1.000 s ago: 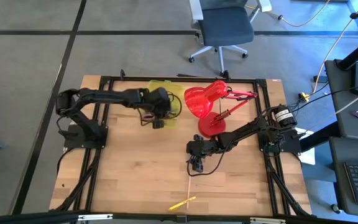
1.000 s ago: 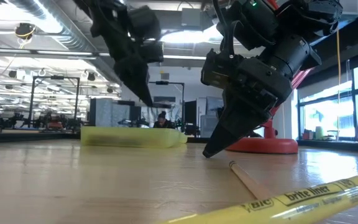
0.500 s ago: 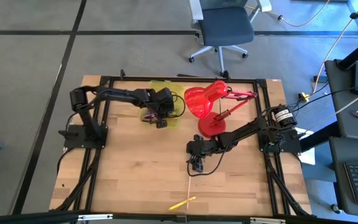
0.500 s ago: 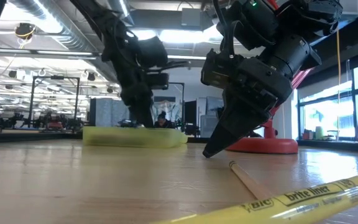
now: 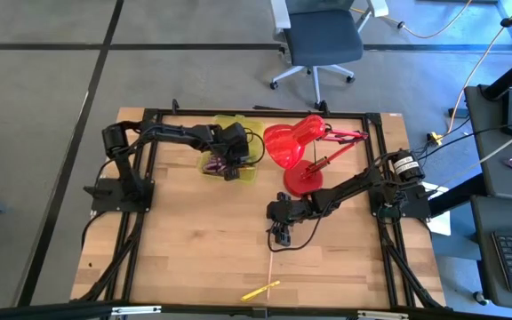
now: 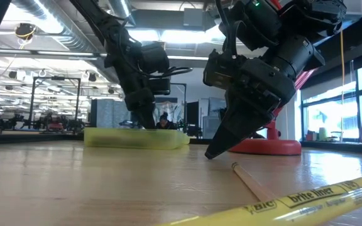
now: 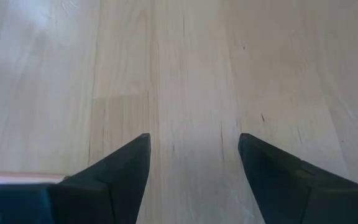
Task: Pick & place school supplies into a supply box
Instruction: Put the black transparent pen into the yellow supply box, then put the pink pencil into the yellow supply box
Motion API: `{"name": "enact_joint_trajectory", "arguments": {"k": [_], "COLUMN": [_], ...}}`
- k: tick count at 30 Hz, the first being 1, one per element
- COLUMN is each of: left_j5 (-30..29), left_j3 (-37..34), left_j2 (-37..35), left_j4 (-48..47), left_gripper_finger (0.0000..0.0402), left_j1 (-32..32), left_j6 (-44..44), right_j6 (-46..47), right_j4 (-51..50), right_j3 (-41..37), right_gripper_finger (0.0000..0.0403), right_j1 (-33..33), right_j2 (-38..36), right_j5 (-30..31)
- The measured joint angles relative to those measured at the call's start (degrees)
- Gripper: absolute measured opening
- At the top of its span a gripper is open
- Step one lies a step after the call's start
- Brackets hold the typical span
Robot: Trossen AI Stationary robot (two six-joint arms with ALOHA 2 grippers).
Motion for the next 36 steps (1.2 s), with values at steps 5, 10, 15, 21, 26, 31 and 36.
{"name": "enact_joint_trajectory", "arguments": {"k": [5,10,15,21,26,31,36], "left_j5": [0.0,0.0,-0.3,-2.4,-2.6,-2.6,-2.7], "left_j3": [0.0,0.0,0.0,0.0,0.0,-0.6,-8.5], "left_j2": [0.0,0.0,0.0,-3.1,-10.7,-18.5,-25.6], "left_j4": [-0.2,-1.0,-3.0,-5.3,-7.3,-8.9,-0.4], "left_gripper_finger": [0.0045,0.0068,0.0085,0.0105,0.0113,0.0112,0.0107], "left_j1": [0.0,0.0,0.0,0.1,-0.1,-3.1,-9.0], "left_j6": [0.0,-0.1,-0.2,0.0,-1.9,-6.8,-11.4], "right_j6": [0.0,0.0,0.0,-3.9,-9.6,-17.4,-32.4], "right_j4": [0.0,0.0,0.0,-0.9,-2.6,-6.6,-6.5], "right_j3": [0.0,0.0,0.0,0.0,0.0,0.0,0.0], "right_gripper_finger": [0.0251,0.0251,0.0251,0.0251,0.0251,0.0251,0.0251], "right_j1": [0.0,0.0,0.0,0.0,0.0,0.6,2.1], "right_j2": [0.0,0.0,0.0,-1.1,-7.2,-11.4,-11.5], "right_j5": [0.0,0.0,0.0,-0.2,-0.7,-8.6,-14.9]}}
